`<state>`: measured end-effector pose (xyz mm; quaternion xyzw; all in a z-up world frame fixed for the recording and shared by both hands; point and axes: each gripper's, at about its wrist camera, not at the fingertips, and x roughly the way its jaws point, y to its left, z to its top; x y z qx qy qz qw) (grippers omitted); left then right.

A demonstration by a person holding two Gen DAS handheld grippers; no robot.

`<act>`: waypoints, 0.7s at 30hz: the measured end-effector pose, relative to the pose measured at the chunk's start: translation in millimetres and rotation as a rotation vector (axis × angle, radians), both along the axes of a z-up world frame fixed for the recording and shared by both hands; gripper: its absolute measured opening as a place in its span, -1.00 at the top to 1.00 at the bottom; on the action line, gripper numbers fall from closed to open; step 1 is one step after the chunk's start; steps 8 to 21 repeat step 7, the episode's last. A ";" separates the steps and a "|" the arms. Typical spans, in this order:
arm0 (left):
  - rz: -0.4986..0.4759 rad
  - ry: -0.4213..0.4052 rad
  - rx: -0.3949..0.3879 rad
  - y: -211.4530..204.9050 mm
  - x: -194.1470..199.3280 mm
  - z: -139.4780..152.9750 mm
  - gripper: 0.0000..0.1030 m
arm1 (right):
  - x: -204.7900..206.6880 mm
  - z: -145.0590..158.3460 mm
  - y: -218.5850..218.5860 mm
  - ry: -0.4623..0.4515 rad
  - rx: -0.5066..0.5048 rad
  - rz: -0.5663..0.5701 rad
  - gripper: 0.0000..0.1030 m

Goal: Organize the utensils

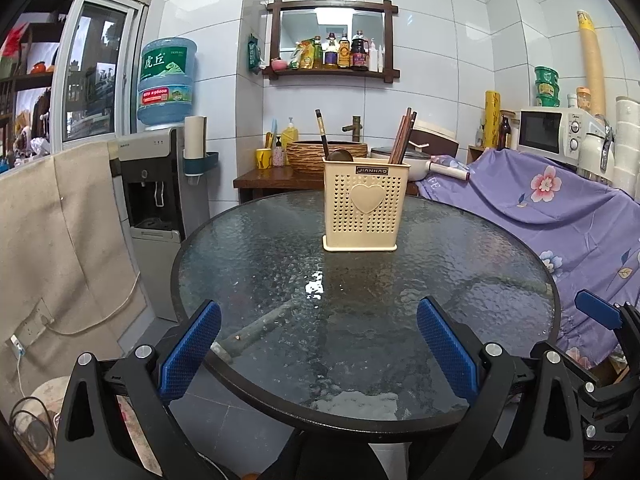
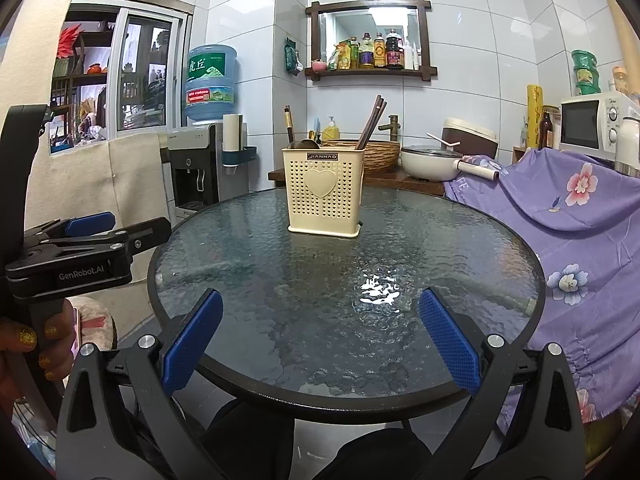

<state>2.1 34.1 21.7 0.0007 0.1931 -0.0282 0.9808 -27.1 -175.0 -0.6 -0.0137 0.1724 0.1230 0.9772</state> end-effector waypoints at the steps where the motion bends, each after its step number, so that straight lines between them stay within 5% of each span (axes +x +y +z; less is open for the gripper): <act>1: 0.003 0.004 -0.001 0.1 0.3 -0.3 -0.87 | 0.4 0.0 -0.5 0.003 0.002 0.001 -0.88; 21: 0.007 0.010 -0.001 0.9 2.8 -0.7 -0.87 | -0.8 1.6 -1.4 0.000 0.004 -0.003 -0.88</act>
